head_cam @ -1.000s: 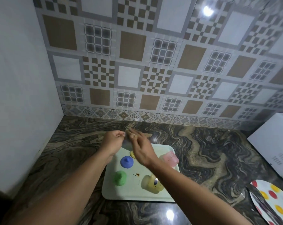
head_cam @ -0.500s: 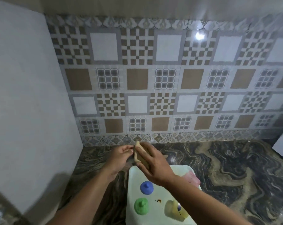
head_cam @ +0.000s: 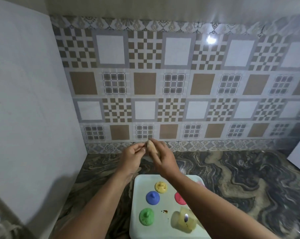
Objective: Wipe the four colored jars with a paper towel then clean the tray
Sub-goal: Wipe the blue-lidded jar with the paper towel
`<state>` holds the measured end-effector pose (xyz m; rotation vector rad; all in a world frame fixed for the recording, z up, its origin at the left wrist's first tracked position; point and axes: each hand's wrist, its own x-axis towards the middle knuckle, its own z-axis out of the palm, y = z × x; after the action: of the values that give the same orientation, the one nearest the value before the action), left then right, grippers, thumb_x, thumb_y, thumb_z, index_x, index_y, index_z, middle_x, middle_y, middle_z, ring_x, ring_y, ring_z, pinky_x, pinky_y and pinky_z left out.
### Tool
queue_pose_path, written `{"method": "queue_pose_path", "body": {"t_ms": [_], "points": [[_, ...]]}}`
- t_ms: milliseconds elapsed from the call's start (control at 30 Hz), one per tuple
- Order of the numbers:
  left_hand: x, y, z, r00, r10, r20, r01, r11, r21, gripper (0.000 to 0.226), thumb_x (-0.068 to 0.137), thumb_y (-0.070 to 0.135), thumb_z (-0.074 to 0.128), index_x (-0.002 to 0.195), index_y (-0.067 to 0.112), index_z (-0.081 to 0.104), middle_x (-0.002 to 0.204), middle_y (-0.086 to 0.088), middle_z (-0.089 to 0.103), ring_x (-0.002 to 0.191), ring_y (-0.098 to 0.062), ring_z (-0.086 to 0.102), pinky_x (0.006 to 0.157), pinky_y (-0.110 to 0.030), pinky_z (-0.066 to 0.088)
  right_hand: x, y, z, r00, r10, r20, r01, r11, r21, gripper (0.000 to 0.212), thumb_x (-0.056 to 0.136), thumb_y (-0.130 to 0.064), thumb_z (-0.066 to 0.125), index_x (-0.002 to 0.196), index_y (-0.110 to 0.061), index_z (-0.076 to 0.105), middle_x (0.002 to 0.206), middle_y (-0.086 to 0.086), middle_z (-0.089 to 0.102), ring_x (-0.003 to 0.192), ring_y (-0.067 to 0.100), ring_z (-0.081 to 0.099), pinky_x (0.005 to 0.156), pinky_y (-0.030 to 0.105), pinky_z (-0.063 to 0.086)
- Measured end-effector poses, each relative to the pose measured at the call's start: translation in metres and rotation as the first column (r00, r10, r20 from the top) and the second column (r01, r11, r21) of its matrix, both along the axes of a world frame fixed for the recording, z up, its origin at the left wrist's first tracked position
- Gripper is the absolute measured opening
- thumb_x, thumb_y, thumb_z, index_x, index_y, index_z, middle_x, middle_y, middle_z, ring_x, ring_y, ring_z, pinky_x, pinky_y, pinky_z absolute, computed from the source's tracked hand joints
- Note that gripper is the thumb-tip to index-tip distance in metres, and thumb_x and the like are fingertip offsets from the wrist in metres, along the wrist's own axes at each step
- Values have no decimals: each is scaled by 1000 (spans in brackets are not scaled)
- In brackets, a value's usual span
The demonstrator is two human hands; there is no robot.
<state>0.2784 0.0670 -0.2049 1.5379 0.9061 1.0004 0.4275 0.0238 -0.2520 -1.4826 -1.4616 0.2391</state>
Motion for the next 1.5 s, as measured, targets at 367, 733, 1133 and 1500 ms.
{"method": "queue_pose_path", "body": {"t_ms": [367, 733, 1133, 1500], "points": [[12, 21, -2, 978, 63, 197, 38, 880, -473, 22, 100, 15, 51, 104, 14, 73, 90, -8, 75, 89, -24, 67, 80, -42, 54, 3, 23, 24, 921, -82, 382, 82, 996, 16, 54, 107, -56, 43, 153, -27, 48, 136, 5, 57, 124, 24, 54, 101, 42, 51], [-12, 9, -16, 971, -119, 209, 140, 986, -93, 24, 104, 14, 51, 111, 19, 74, 120, -11, 72, 121, -31, 63, 108, -51, 47, 27, 16, 43, 599, -194, -777, -130, 934, -333, 47, 106, -55, 48, 108, -13, 69, 108, 21, 70, 95, 35, 74, 82, 53, 65], [0, -9, -8, 963, -264, -55, 269, 939, 213, 30, 102, 5, 54, 111, 27, 72, 101, 16, 77, 100, 1, 68, 93, -17, 50, 23, -6, 44, 814, 0, -580, -202, 937, -284, 41, 107, -50, 53, 95, -16, 75, 83, 4, 73, 79, 19, 69, 73, 35, 58], [0, -16, -10, 975, -217, -36, 219, 943, 250, 22, 99, 8, 58, 99, 24, 73, 93, 6, 76, 91, -10, 69, 86, -24, 53, 18, -23, 25, 958, 31, -285, -29, 1000, 11, 28, 106, -42, 57, 94, -22, 72, 82, -7, 63, 75, 9, 58, 69, 28, 47]]}}
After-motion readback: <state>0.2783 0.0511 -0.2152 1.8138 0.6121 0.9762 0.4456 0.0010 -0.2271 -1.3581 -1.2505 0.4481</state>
